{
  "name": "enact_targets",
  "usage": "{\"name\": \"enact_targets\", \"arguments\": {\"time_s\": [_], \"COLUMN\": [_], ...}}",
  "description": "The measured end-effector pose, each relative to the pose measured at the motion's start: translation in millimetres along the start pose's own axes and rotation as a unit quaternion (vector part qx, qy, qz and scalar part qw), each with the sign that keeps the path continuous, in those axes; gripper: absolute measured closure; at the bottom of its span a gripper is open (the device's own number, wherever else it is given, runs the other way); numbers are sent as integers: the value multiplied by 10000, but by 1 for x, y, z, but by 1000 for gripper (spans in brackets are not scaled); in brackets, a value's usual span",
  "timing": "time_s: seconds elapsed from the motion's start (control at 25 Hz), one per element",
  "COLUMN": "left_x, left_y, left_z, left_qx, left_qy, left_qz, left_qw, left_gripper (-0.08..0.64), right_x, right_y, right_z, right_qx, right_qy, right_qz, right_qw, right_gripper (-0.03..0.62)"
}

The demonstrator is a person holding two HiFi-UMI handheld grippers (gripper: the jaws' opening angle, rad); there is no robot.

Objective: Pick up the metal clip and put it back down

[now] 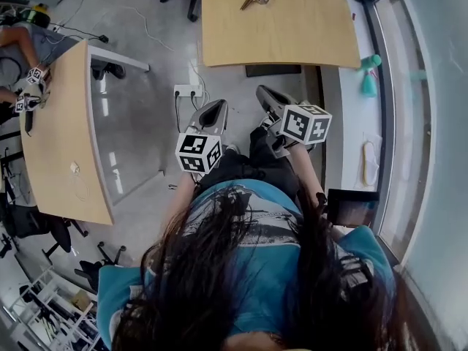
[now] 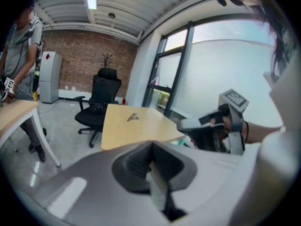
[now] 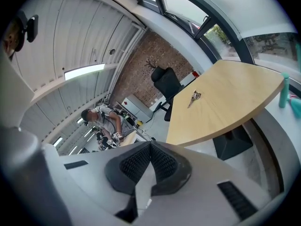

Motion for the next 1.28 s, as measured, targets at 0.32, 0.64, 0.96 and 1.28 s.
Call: {"name": "enact_targets", "arguments": {"time_s": [0.32,0.64,0.96,1.28], "left_x": [-86,-147,-161,-173], "left_y": [-29,-42,-33,-30], "left_z": [20,51,57,51], "left_qx": [-131,-234,-278,-298], "left_qy": [291,328,493,665], "left_qz": [264,644,780,654], "left_qw": [9991,9971,9953,9952], "left_gripper": [557,557,557,557], "right_x": [2,-18,-33,-48], "right_y": [-90,-154,-171,-181], "right_z": [57,119,131,135], "right_qx": [-236,-207,-296,-268], "right_qy": [29,69,56,115], "right_qz": [52,318,369,287], "right_qw": [9997,9993,9989,9992], "right_gripper": [578,578,578,578]}}
Point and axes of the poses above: the fingertips, and each gripper's own axes: x forward along the fingers, y to its right, z out of its underside, the point moved 6 cm from there along -x, backward along the fingers, and after that the axes turned 8 degrees about -x, right-handed, at the moved point
